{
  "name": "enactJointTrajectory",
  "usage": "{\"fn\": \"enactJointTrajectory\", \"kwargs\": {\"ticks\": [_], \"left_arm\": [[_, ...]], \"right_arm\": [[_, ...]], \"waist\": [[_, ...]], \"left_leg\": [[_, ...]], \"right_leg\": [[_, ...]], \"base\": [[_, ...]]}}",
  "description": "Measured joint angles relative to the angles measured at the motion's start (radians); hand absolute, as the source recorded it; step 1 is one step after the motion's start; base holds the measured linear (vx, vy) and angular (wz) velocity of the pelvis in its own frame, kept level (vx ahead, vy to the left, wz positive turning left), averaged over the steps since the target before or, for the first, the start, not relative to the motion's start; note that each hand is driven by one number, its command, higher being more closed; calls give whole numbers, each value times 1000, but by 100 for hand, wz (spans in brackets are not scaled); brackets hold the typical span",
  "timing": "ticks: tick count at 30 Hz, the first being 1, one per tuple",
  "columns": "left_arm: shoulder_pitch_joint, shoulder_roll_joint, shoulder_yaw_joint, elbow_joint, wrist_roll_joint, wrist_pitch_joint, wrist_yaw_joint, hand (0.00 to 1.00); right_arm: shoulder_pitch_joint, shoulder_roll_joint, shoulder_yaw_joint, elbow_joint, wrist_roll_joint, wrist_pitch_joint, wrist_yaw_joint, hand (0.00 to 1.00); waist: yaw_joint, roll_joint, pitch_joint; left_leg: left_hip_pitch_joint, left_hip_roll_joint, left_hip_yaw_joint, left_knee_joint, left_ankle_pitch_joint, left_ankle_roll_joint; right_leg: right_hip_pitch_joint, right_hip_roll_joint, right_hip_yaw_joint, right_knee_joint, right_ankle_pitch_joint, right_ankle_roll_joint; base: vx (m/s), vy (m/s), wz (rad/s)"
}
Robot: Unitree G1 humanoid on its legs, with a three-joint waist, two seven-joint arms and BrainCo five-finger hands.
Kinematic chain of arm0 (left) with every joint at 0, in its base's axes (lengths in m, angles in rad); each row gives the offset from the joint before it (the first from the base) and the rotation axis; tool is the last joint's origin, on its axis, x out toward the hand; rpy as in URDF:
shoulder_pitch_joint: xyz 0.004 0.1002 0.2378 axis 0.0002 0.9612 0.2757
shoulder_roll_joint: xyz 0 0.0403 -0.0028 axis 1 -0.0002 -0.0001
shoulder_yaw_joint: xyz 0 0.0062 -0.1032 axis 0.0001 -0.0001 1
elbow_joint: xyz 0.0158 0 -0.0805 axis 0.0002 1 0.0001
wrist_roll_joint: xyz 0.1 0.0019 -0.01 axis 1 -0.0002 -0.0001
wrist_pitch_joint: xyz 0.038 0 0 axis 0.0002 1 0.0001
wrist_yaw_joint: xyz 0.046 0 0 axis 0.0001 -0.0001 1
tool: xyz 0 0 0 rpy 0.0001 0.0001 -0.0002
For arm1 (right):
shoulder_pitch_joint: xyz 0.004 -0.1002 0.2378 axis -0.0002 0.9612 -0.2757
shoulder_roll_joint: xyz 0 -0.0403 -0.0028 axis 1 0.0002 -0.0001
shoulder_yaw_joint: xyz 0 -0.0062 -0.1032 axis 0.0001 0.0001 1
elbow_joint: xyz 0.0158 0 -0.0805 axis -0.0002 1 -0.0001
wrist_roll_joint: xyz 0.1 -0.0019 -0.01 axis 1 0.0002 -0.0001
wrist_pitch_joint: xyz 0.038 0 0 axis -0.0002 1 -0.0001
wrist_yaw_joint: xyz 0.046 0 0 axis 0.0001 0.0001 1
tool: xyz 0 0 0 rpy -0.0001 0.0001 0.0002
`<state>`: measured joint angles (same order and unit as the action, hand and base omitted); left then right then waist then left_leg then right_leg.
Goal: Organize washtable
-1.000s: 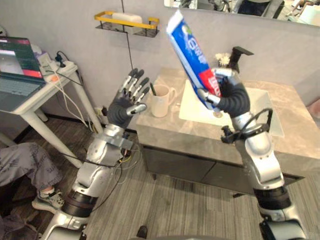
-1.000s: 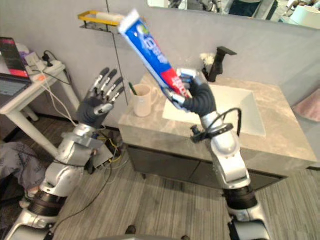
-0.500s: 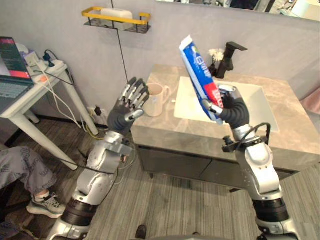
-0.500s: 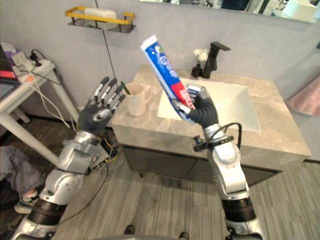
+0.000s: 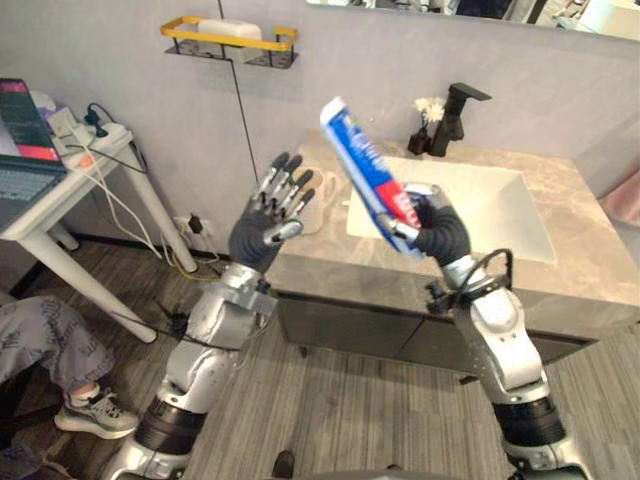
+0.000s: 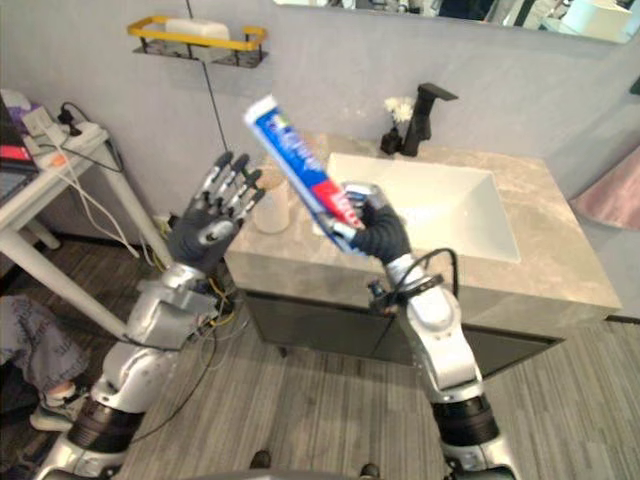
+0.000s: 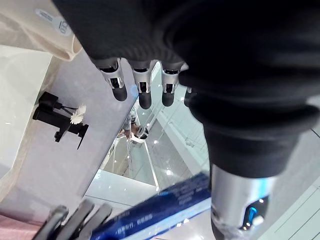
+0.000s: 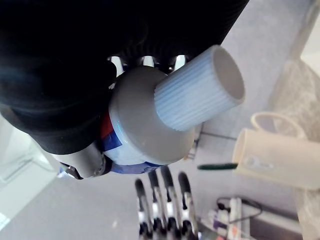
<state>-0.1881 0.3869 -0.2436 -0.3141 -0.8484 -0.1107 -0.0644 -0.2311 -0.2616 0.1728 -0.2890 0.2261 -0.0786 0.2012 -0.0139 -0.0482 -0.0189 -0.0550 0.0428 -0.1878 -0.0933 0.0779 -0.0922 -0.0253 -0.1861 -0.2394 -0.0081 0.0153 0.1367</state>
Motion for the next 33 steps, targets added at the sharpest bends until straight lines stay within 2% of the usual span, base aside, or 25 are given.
{"fn": "enactJointTrajectory", "kwargs": {"ticks": [6,11,18,33], "left_arm": [[-37,-21,-44,-1,39,10,0,0],[-45,-21,-72,-1,79,22,-1,0],[-104,-1,-76,1,82,26,1,0],[-114,29,-70,1,105,29,-17,0]], "right_arm": [[-23,16,100,45,11,23,35,100],[-58,18,159,71,41,24,65,100],[-78,25,162,78,60,23,63,100],[-70,26,161,102,59,17,86,100]], "waist": [[0,5,-3],[-1,12,-7],[-1,12,-8],[-2,12,-8]], "left_leg": [[1,0,0,0,0,0],[2,2,1,0,0,0],[3,10,2,0,0,0],[9,10,18,0,0,0]], "right_leg": [[0,0,1,2,0,0],[0,2,2,2,1,-1],[1,10,3,-3,6,-8],[2,11,20,-15,15,-7]], "base": [[0,0,0],[0,0,0],[0,0,0],[0,0,-2]]}}
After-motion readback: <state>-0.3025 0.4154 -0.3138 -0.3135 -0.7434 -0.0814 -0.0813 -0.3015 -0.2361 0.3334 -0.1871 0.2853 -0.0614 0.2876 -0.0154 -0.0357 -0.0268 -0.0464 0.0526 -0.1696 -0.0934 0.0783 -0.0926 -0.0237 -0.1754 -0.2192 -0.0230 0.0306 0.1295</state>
